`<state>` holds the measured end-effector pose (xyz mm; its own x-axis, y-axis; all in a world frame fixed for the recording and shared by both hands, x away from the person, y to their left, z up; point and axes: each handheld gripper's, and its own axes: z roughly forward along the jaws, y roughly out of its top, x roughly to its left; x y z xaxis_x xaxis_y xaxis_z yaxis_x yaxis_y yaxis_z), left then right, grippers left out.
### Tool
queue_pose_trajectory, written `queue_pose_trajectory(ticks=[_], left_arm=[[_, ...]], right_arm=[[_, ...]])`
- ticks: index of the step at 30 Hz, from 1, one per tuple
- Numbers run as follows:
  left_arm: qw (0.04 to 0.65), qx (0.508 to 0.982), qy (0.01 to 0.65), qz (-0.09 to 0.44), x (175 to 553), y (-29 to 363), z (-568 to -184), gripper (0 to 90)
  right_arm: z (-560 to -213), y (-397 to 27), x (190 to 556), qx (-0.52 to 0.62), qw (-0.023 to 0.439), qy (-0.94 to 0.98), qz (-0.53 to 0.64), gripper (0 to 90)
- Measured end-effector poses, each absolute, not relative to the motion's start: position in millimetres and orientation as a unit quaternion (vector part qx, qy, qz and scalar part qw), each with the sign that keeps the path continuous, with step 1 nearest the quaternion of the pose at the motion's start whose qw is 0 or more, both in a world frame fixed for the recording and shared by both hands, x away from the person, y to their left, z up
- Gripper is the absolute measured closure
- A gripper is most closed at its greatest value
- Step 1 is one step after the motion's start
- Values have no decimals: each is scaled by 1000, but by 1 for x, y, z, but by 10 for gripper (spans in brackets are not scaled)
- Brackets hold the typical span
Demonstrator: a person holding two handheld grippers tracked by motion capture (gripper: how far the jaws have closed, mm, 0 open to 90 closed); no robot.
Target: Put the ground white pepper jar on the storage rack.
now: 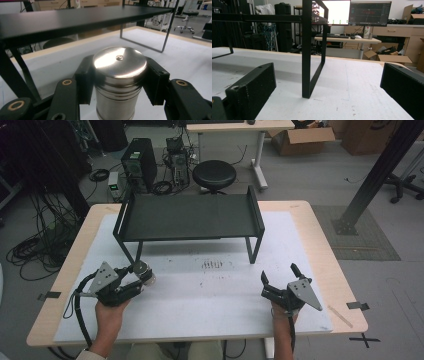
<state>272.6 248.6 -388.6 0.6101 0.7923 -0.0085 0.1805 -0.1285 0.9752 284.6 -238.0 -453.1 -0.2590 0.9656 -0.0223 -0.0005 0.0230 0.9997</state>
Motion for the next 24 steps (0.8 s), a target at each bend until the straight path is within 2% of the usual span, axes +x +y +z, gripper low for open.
queue_pose_trajectory(ticks=[24], left_arm=[[584,694,321,272,285,236,-327,495]], right_arm=[[-453,-239,285,427,433,566,557,0]])
